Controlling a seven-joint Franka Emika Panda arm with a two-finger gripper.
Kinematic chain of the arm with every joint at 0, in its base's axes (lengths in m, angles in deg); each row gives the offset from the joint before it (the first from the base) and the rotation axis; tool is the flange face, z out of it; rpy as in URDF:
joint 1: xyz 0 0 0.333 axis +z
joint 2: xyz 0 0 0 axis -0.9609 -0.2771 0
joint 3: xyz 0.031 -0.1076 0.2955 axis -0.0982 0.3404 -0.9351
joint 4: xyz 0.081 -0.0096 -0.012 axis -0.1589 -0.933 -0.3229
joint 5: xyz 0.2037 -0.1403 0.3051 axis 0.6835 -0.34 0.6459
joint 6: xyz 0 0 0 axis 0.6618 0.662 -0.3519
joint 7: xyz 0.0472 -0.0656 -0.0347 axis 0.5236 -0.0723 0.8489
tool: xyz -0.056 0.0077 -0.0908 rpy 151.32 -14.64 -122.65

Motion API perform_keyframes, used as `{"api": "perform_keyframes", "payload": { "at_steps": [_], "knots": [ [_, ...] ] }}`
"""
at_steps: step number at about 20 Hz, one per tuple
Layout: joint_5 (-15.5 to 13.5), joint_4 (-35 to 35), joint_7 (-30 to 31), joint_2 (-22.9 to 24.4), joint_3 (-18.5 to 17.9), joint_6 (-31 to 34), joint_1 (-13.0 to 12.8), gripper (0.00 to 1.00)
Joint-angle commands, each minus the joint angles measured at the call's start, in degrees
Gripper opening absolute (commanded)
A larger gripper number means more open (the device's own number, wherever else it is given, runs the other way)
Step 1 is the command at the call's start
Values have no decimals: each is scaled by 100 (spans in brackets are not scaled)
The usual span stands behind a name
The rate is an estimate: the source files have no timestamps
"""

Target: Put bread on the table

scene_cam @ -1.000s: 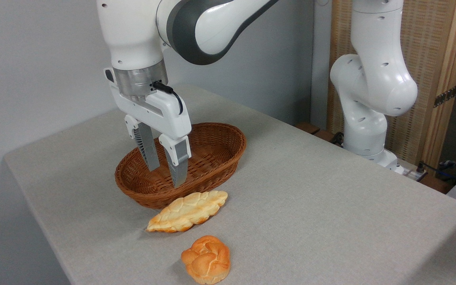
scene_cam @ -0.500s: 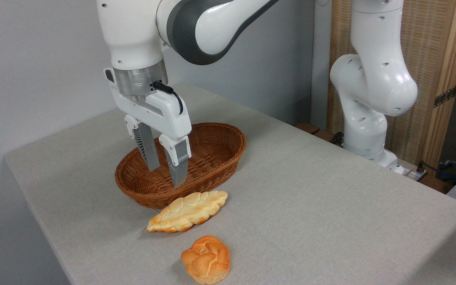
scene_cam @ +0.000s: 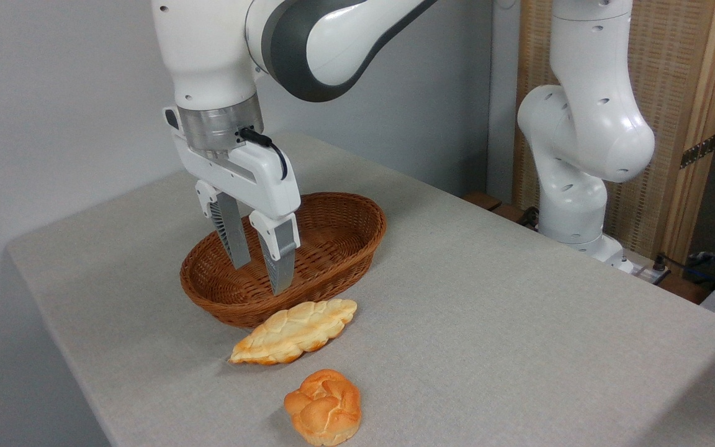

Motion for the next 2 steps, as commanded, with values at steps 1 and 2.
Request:
{"api": "perform_keyframes", "payload": {
  "at_steps": [1,2],
  "knots": [
    [-24,33,-74,43,-21,120,-1,100],
    [-32,33,-74,43,-30,112,-1,100]
  ]
}}
